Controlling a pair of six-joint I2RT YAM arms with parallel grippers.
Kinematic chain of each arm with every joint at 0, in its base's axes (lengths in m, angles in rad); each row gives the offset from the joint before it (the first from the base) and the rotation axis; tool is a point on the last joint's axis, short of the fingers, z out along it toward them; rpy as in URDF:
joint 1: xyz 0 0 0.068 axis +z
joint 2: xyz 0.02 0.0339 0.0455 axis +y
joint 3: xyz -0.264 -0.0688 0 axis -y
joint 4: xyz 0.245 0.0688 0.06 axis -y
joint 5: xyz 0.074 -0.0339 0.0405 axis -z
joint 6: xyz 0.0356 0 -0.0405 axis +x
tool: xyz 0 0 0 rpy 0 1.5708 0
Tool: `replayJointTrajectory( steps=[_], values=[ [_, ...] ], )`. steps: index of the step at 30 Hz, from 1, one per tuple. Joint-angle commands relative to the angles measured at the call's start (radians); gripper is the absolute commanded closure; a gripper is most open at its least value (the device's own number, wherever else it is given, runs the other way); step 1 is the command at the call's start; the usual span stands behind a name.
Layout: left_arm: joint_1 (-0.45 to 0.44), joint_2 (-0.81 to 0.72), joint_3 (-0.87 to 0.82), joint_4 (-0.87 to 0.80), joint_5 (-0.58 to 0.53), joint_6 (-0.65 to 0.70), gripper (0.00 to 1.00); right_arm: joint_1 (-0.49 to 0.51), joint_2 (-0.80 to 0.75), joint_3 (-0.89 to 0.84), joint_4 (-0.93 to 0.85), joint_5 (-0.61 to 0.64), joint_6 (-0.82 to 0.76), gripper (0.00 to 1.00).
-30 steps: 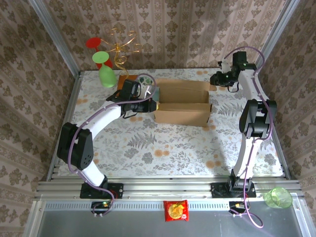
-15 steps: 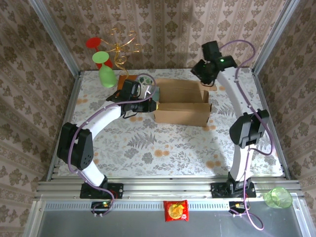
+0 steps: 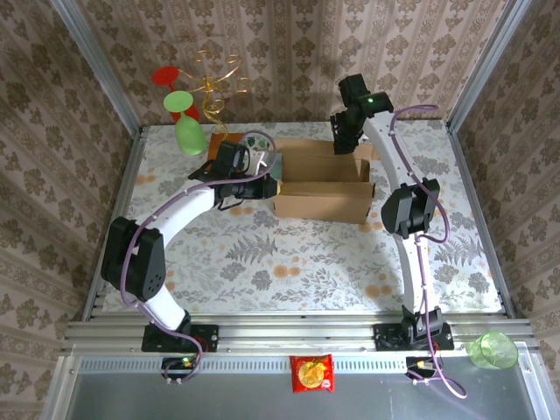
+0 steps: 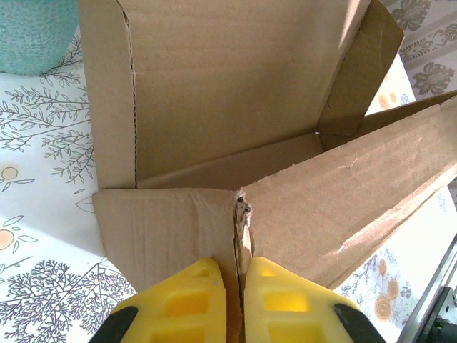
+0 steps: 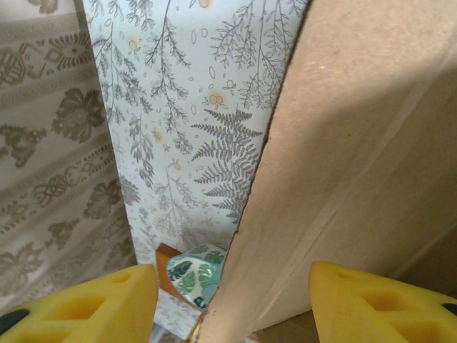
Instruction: Fold the paper box
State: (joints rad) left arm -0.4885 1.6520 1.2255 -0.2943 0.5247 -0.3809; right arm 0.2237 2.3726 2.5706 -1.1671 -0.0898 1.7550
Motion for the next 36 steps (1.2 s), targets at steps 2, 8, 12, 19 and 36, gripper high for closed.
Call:
replayJointTrajectory(
  steps=[2, 8, 12, 19, 36],
  values=[
    [0.007, -0.017, -0.016, -0.014, -0.021, 0.015, 0.95, -0.018, 0.025, 0.042, -0.076, -0.048, 0.147, 0.41],
    [0.008, -0.013, -0.008, -0.015, -0.022, 0.014, 0.95, -0.038, 0.073, 0.045, -0.126, -0.115, 0.175, 0.41],
    [0.006, -0.012, -0.006, -0.015, -0.022, 0.013, 0.95, -0.05, 0.099, 0.063, -0.149, -0.126, 0.18, 0.41],
    [0.007, -0.014, -0.01, -0.013, -0.026, 0.01, 0.95, -0.054, 0.09, 0.067, -0.158, -0.144, 0.158, 0.5],
    [0.004, -0.024, -0.022, 0.006, -0.069, -0.021, 0.96, -0.026, -0.182, -0.254, -0.142, -0.128, 0.097, 0.9]
  ],
)
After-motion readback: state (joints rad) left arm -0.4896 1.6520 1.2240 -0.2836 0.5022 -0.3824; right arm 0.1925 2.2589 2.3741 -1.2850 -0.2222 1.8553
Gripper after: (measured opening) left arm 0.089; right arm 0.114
